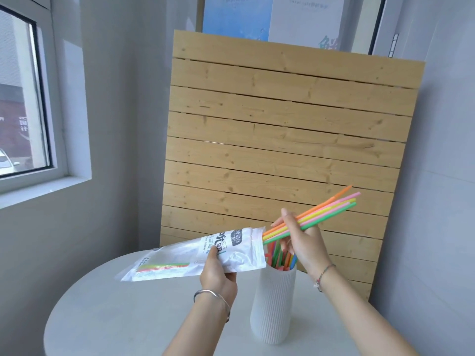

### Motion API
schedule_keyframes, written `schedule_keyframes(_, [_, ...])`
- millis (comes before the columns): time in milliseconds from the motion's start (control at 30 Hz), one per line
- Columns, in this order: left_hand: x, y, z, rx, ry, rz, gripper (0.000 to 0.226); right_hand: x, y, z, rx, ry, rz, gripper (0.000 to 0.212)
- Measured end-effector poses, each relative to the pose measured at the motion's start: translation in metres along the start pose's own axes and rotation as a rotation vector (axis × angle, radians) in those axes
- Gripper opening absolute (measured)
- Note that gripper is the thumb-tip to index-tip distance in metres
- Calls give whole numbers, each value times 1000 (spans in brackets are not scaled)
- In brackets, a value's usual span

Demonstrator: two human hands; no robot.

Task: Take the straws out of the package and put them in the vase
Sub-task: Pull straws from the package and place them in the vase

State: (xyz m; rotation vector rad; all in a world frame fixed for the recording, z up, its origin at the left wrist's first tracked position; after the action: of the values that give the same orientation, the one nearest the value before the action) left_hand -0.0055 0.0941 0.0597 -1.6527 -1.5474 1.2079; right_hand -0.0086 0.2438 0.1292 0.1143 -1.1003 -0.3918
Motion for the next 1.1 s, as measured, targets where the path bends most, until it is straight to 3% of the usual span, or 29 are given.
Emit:
schedule_keyframes(167, [-22,11,11,-68,-65,-11,40,12,52,21,-223,14,-59,49])
schedule_keyframes(233, [-27,14,12,-86,-71,-17,40,15,64,28,-232,42,-136,50])
schedule_keyframes(433, [-24,13,8,-72,-59,-6,32,5,58,36,-77,104,-409,52])
schedule_keyframes(800, [-24,15,8,-67,-36,7,20,-3,40,45,43,175,-566,51])
schedule_keyframes(1100, [-21,14,7,-60,-33,11,34,-24,11,43,328,28,-906,35])
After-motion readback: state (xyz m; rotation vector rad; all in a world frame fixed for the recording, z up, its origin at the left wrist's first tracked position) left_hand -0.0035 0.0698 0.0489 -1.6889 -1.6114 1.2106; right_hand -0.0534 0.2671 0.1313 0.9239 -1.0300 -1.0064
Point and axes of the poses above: each hand's wrist, its own z-axis towards the middle knuckle, its own y-axis out of the back of the hand, x = y × z, the point moved 2 cm from there along z, towards the middle knuckle, and after that the axes turned 12 degrees about -z, right-handed, at the moved point
